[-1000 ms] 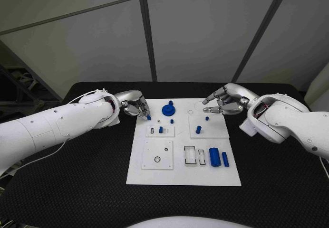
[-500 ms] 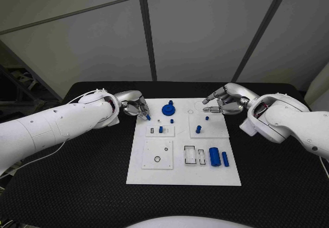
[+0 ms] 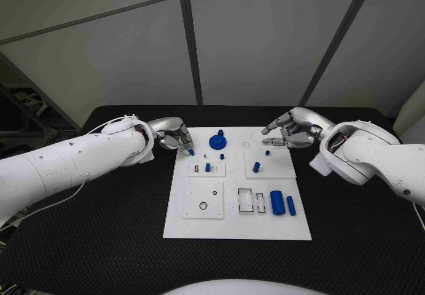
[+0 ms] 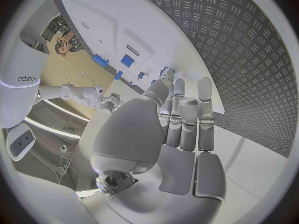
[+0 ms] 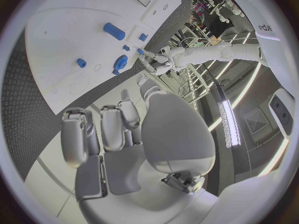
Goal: Assemble the parts on the task board
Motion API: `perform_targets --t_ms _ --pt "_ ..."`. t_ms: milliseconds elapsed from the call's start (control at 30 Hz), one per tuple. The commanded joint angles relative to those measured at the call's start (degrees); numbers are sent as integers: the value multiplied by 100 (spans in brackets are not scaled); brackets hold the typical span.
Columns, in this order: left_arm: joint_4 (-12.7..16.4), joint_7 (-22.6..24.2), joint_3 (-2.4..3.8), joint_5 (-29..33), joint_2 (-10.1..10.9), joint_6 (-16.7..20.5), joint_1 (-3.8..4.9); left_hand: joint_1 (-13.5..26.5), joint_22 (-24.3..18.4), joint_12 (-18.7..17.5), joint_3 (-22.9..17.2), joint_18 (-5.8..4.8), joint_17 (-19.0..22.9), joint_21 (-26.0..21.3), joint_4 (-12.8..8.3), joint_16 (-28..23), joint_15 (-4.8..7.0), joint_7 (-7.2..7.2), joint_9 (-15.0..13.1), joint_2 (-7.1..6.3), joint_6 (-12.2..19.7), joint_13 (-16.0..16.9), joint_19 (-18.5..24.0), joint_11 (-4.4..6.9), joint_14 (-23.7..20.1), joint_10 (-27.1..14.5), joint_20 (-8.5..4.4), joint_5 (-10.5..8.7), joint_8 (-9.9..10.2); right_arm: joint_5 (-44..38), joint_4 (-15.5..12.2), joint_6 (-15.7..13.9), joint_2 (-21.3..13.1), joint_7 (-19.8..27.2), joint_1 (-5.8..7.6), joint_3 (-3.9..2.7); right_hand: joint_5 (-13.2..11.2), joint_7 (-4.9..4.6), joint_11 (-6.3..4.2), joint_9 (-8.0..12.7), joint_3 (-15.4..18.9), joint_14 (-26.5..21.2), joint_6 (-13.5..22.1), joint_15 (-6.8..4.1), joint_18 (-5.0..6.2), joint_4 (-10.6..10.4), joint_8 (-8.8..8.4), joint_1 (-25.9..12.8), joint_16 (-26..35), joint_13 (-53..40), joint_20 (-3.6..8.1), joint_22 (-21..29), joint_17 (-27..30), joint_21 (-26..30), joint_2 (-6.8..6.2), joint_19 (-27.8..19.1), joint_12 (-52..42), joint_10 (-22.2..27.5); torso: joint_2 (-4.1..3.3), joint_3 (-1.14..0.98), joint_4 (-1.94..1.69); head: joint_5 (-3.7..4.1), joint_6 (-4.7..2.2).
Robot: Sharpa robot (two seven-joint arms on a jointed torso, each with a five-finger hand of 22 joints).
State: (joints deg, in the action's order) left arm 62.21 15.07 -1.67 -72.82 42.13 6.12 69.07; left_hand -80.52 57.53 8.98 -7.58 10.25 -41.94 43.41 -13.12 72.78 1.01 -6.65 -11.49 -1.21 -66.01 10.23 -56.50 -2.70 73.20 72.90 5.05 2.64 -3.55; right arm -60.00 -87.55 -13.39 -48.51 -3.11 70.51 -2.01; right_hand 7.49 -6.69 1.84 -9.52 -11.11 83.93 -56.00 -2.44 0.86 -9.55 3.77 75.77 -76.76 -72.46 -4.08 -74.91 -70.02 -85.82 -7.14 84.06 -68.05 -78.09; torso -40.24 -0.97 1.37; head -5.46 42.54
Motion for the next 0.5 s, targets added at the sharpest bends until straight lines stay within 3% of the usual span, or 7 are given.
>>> perform_targets --t_ms 33,500 --pt "-2 -28 2 -10 -5 -35 8 17 9 -33 16 -1 -5 -32 -29 4 -20 6 11 -9 49 1 -1 -16 -7 19 36 14 13 -7 -15 2 -3 44 10 -3 9 15 -9 -6 -13 173 -45 -16 48 -35 16 -25 40 4 29 -1013 8 19 49 284 -15 -3 0 -1 0 6 6" --pt "-25 -81 2 -10 -31 -23 8 -32 17 -30 -16 7 -63 -35 -75 45 -15 -4 16 46 35 18 -17 -13 25 55 39 19 -23 -7 -19 3 -5 45 10 -3 9 15 -9 -6 -13 173 -45 -16 48 -35 16 -25 40 4 29 -1013 8 19 49 284 -15 -3 1 1 0 13 9"
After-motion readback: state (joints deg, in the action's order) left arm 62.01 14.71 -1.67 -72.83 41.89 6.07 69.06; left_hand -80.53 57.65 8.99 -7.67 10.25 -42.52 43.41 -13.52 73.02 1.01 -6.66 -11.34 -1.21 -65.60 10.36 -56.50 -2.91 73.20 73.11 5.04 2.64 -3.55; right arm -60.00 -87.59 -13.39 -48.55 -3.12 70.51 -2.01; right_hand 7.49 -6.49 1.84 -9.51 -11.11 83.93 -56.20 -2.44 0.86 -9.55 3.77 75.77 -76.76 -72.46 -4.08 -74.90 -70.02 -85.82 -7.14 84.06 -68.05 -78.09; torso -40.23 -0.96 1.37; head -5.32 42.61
